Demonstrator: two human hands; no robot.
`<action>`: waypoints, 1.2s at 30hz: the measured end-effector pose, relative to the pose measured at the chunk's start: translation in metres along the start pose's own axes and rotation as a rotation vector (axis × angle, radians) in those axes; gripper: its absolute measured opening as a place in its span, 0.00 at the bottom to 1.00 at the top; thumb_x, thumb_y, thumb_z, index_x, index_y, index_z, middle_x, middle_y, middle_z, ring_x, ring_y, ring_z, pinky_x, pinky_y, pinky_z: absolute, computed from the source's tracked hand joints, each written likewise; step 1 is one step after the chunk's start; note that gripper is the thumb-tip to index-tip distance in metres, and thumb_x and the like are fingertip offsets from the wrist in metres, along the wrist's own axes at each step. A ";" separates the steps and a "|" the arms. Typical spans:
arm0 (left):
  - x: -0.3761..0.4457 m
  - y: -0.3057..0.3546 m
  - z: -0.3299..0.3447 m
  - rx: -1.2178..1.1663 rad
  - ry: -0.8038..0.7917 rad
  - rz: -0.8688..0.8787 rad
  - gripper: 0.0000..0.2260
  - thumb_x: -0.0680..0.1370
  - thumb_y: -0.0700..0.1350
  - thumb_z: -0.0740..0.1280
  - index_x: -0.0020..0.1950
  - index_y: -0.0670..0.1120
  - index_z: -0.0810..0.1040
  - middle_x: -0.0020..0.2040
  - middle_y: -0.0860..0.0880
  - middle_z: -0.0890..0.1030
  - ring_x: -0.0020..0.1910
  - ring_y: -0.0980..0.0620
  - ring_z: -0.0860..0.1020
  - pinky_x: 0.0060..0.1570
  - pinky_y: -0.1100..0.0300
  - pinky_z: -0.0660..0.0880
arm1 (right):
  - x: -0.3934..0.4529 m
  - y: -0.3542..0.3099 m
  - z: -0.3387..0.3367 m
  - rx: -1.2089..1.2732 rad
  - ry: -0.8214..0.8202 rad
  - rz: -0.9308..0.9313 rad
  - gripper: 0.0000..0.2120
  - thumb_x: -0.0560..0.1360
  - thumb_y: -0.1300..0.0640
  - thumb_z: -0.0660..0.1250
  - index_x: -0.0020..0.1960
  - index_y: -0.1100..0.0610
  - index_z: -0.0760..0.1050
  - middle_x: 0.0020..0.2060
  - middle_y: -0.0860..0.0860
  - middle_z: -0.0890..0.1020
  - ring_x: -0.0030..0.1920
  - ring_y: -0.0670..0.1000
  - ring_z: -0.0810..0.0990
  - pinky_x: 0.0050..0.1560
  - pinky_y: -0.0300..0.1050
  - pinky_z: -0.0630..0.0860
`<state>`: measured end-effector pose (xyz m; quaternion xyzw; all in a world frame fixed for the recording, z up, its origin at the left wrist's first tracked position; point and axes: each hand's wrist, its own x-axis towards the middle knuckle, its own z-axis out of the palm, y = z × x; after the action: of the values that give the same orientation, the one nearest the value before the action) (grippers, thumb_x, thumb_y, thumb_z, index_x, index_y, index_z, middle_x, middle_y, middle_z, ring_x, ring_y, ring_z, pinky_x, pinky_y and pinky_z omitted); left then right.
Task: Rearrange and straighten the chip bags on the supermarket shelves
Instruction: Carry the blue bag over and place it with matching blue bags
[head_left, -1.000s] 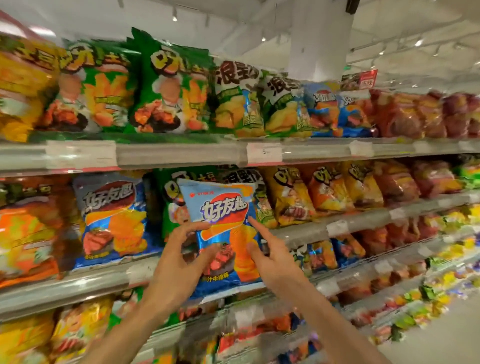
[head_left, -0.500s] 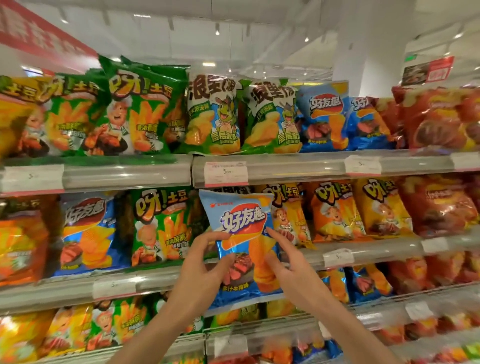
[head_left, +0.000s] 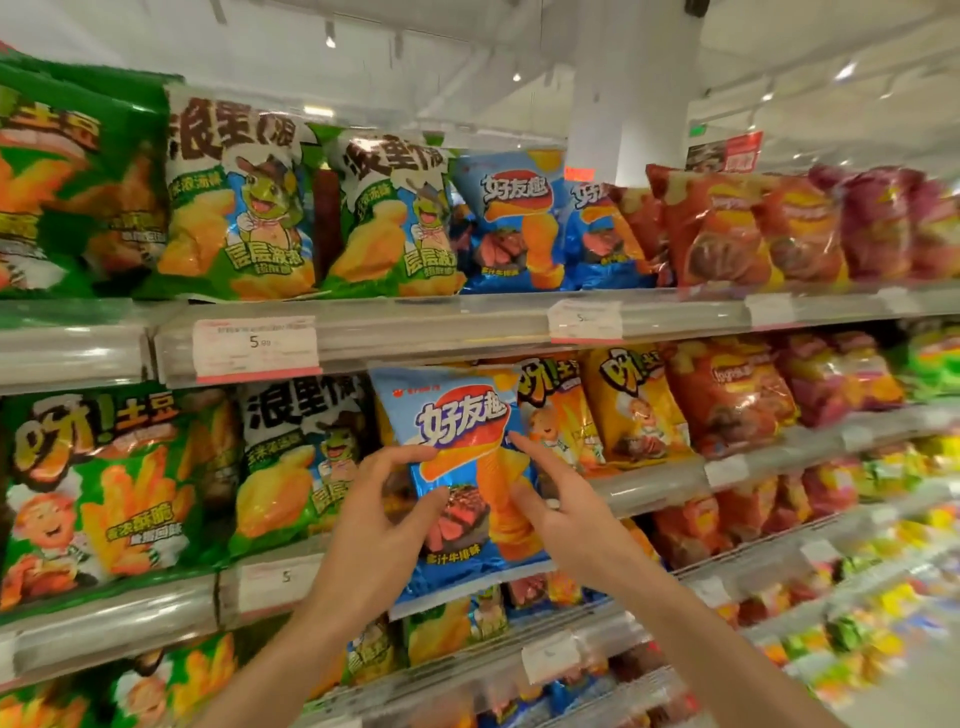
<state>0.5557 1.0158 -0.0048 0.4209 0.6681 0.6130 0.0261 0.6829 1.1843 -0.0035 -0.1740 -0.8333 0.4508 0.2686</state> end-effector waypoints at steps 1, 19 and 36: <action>0.004 0.000 0.011 -0.001 -0.003 -0.012 0.12 0.78 0.47 0.70 0.57 0.63 0.76 0.57 0.57 0.78 0.53 0.63 0.78 0.49 0.56 0.80 | 0.003 0.007 -0.010 -0.002 -0.001 -0.007 0.23 0.82 0.47 0.61 0.74 0.33 0.61 0.71 0.39 0.68 0.66 0.44 0.73 0.66 0.45 0.72; 0.080 0.033 0.247 0.000 0.236 -0.117 0.13 0.77 0.36 0.70 0.54 0.55 0.79 0.57 0.60 0.78 0.50 0.65 0.79 0.38 0.71 0.75 | 0.078 0.141 -0.212 0.047 -0.102 -0.095 0.23 0.81 0.45 0.61 0.74 0.32 0.60 0.66 0.42 0.73 0.60 0.42 0.74 0.60 0.45 0.75; 0.081 0.037 0.201 0.030 0.338 -0.205 0.12 0.78 0.39 0.70 0.54 0.56 0.80 0.49 0.52 0.85 0.47 0.51 0.84 0.48 0.45 0.82 | 0.147 0.171 -0.221 -0.152 0.159 0.142 0.48 0.66 0.27 0.68 0.74 0.55 0.61 0.67 0.54 0.71 0.65 0.59 0.74 0.65 0.57 0.72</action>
<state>0.6343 1.2201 0.0154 0.2423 0.7113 0.6591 -0.0302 0.7079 1.4991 -0.0056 -0.2874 -0.8268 0.3888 0.2874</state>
